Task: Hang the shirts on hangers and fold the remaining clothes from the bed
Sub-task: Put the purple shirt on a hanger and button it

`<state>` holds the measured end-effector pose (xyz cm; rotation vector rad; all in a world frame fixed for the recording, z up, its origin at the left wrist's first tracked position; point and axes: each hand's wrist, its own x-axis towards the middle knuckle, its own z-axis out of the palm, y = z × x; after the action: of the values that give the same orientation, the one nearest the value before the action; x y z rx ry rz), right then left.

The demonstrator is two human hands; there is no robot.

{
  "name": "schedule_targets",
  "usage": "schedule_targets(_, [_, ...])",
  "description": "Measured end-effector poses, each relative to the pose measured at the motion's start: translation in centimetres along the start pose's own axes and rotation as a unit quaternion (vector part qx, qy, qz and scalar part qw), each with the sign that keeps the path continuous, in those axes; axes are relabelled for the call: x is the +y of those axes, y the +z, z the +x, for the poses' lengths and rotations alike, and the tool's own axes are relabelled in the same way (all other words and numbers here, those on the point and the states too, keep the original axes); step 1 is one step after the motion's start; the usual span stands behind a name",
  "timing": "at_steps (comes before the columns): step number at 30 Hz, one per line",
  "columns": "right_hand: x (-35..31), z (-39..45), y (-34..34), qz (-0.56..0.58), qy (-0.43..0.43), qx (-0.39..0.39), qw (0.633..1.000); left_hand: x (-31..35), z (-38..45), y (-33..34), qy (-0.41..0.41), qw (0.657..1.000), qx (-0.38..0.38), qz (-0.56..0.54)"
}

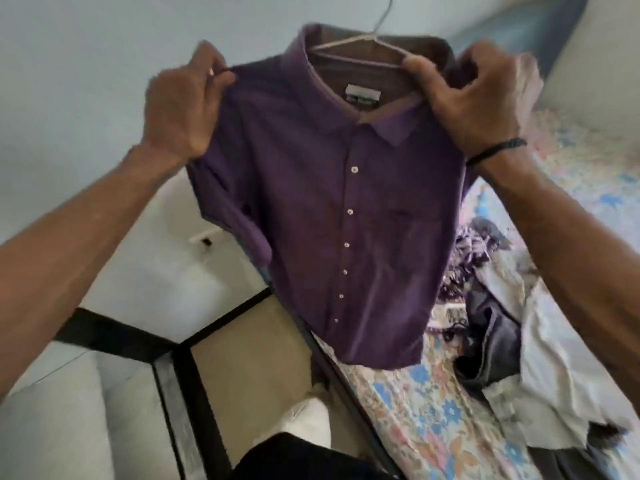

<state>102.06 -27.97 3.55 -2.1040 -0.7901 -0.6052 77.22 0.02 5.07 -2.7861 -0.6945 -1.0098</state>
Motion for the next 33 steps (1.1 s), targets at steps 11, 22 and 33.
schedule_targets(11, [-24.0,8.7,-10.8,0.039,-0.337,0.014,0.941,-5.9,-2.1,-28.6,-0.094,0.970,0.183,0.127])
schedule_targets(22, [-35.7,9.3,-7.0,0.109,-0.381,-0.004,0.918,-11.4,-5.4,-40.2,-0.128,0.960,0.155,0.194])
schedule_targets(33, [-57.1,11.4,-7.4,0.189,-0.487,0.000,0.853,-21.5,-9.3,-56.9,-0.181,0.930,0.134,0.292])
